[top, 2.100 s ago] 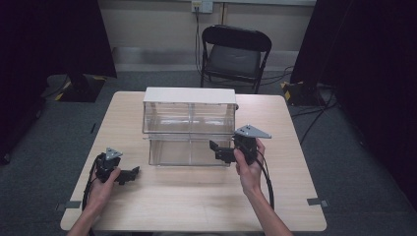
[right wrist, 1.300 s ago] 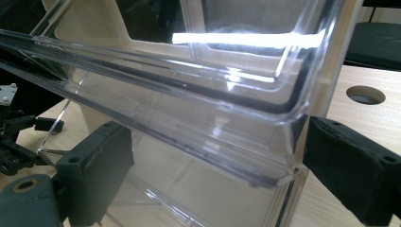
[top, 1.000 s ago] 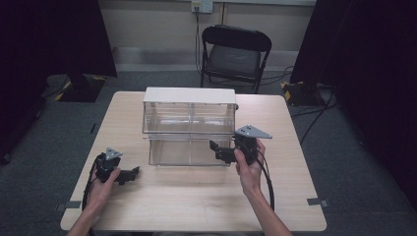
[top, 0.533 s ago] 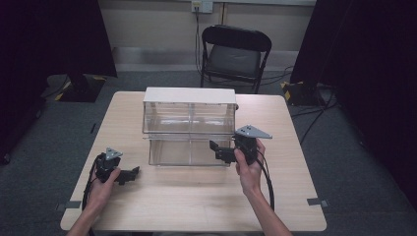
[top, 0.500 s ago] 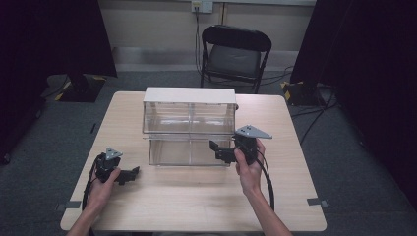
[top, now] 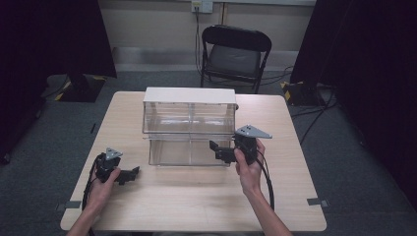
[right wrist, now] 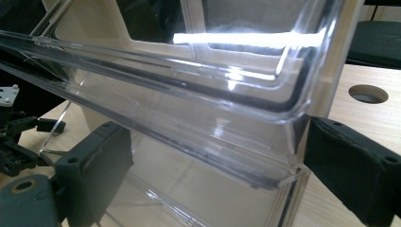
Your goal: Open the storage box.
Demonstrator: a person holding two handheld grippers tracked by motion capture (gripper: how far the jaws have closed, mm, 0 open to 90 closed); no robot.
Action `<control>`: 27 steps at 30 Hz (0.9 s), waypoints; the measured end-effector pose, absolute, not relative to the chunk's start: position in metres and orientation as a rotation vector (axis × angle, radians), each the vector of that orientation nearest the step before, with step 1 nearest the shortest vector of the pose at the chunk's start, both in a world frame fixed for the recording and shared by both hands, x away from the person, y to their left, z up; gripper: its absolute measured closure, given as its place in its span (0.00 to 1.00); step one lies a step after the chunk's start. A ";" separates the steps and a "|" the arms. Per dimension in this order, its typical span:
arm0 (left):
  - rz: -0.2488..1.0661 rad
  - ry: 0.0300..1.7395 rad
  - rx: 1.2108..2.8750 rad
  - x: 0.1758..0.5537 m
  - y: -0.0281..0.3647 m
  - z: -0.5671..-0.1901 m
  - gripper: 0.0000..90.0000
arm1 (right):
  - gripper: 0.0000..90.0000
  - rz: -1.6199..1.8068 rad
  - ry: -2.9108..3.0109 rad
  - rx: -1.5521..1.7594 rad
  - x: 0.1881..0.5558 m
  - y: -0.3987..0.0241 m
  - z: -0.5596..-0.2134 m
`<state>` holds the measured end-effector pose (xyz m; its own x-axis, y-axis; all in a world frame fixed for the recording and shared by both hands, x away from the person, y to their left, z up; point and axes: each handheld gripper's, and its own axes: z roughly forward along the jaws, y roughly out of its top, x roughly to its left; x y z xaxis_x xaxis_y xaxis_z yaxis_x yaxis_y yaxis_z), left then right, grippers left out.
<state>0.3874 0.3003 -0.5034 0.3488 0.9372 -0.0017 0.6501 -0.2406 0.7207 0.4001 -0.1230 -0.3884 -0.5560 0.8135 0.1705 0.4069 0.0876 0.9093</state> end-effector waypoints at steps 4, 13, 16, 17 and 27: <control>0.585 1.379 1.984 0.387 0.300 -0.503 0.02 | 0.09 1.462 1.991 1.202 0.400 -0.123 -0.388; 0.585 1.379 1.983 0.387 0.300 -0.503 0.02 | 0.09 1.462 1.991 1.202 0.399 -0.123 -0.388; 0.585 1.379 1.983 0.387 0.300 -0.503 0.02 | 0.09 1.464 1.989 1.203 0.399 -0.123 -0.388; 0.585 1.379 1.983 0.387 0.300 -0.503 0.02 | 0.09 1.461 1.989 1.204 0.399 -0.123 -0.388; 0.585 1.379 1.984 0.387 0.300 -0.503 0.02 | 0.09 1.465 1.991 1.198 0.399 -0.123 -0.387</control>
<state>0.3874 0.3003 -0.5034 0.3488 0.9372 -0.0017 0.6501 -0.2407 0.7207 0.3989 -0.1230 -0.3870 -0.5573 0.8130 0.1684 0.4024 0.0871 0.9113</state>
